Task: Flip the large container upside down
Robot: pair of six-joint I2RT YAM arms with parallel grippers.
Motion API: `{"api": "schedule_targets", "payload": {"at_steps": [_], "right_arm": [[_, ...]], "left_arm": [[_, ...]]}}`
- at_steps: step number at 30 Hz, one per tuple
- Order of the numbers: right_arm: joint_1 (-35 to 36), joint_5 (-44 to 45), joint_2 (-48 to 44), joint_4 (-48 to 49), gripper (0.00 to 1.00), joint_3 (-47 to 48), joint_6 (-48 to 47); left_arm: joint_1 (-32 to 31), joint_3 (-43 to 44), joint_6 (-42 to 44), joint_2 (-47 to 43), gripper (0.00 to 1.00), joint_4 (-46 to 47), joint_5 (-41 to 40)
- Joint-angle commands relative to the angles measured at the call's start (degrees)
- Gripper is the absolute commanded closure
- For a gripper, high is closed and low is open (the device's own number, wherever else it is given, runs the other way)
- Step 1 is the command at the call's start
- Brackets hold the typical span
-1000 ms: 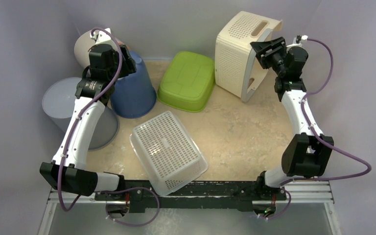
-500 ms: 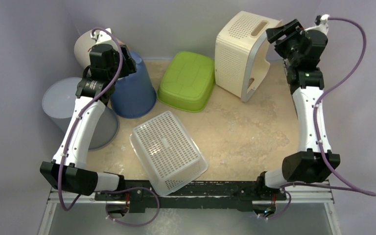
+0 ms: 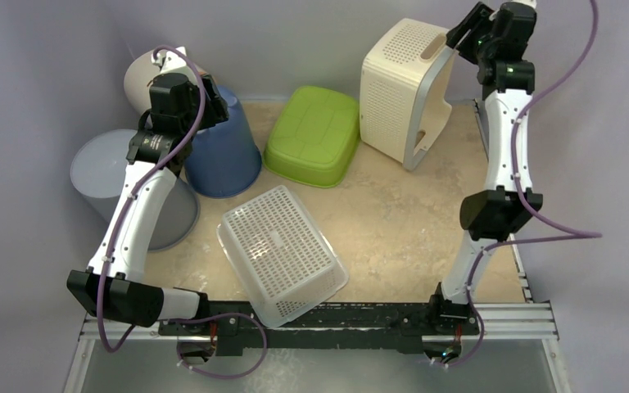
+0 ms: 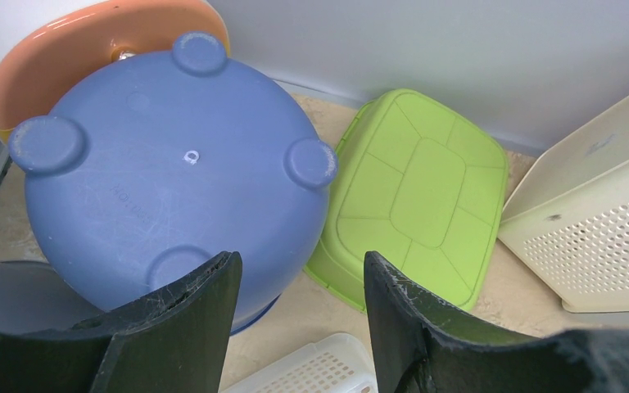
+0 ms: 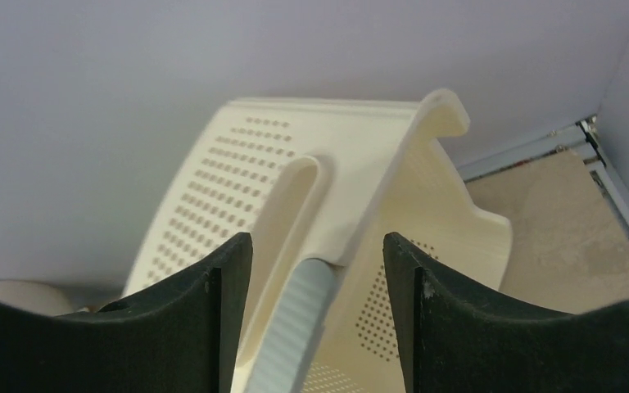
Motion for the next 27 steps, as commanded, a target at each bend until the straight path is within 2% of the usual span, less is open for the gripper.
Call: {"api": "schedule_targets", "payload": {"at_steps": [1,9,13,20,24,27], "right_arm": [[-0.1,0.4,2.7,-5.9,0.38,5.3,-4.3],[0.1,4.6,-1.0,-2.3,0.40,-3.0,-5.7],[0.1,7.0,-3.5,-2.2,0.54,-7.1,-7.1],[-0.3,13.8,-10.9,-0.5,0.87,-20.4,-10.1],[-0.8,15.8,-14.5,1.3,0.95,-28.6,-9.9],[-1.3,16.7,-17.0,3.0,0.96,-34.3,-8.9]], "left_arm": [[0.6,0.8,0.9,-0.2,0.44,3.0,-0.2],[1.0,1.0,1.0,0.0,0.44,2.9,-0.6],[1.1,0.9,0.8,0.2,0.44,3.1,-0.6],[1.1,0.9,0.6,0.7,0.44,3.3,-0.3],[1.1,0.8,0.6,0.9,0.44,3.3,-0.1],[1.1,0.9,0.8,1.0,0.44,3.3,0.1]]}}
